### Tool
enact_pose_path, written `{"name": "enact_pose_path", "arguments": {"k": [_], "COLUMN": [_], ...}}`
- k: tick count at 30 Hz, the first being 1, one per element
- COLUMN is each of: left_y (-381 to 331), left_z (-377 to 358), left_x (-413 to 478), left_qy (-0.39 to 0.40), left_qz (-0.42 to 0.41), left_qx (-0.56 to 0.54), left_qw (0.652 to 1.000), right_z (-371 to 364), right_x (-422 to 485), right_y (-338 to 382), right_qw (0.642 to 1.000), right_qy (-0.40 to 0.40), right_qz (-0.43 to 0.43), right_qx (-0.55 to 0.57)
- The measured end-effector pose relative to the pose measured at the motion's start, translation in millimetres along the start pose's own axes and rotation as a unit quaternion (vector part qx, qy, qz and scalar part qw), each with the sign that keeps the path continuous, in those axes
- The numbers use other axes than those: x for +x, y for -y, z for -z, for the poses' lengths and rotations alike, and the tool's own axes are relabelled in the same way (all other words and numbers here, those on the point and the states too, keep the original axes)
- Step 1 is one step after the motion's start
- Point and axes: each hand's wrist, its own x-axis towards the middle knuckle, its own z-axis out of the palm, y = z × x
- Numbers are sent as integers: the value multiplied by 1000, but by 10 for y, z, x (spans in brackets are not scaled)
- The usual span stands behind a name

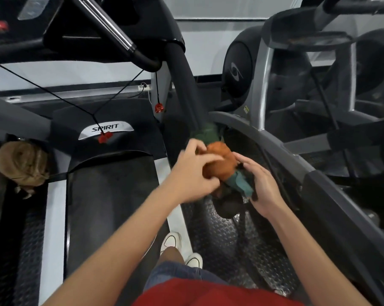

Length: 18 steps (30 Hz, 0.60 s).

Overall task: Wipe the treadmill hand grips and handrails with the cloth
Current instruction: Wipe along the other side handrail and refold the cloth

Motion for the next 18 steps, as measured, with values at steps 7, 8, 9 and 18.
{"name": "enact_pose_path", "arguments": {"k": [7,8,9,18], "left_y": [-3,43,102,60], "left_z": [-276,-230,-179,-396], "left_x": [-319,-241,-155,-456], "left_qy": [-53,-71,-89,-71], "left_qz": [-3,-3,2,-15], "left_qx": [-85,-84,-83,-179], "left_qw": [995,994,993,981], "right_z": [-33,-39,-46,23], "right_x": [-35,-29,-31,-7], "right_y": [-50,-58,-58,-131], "right_qw": [1000,1000,1000,996], "right_qy": [-6,-9,-11,-5], "right_qz": [0,-8,-11,-49], "right_qx": [-13,10,26,75]}}
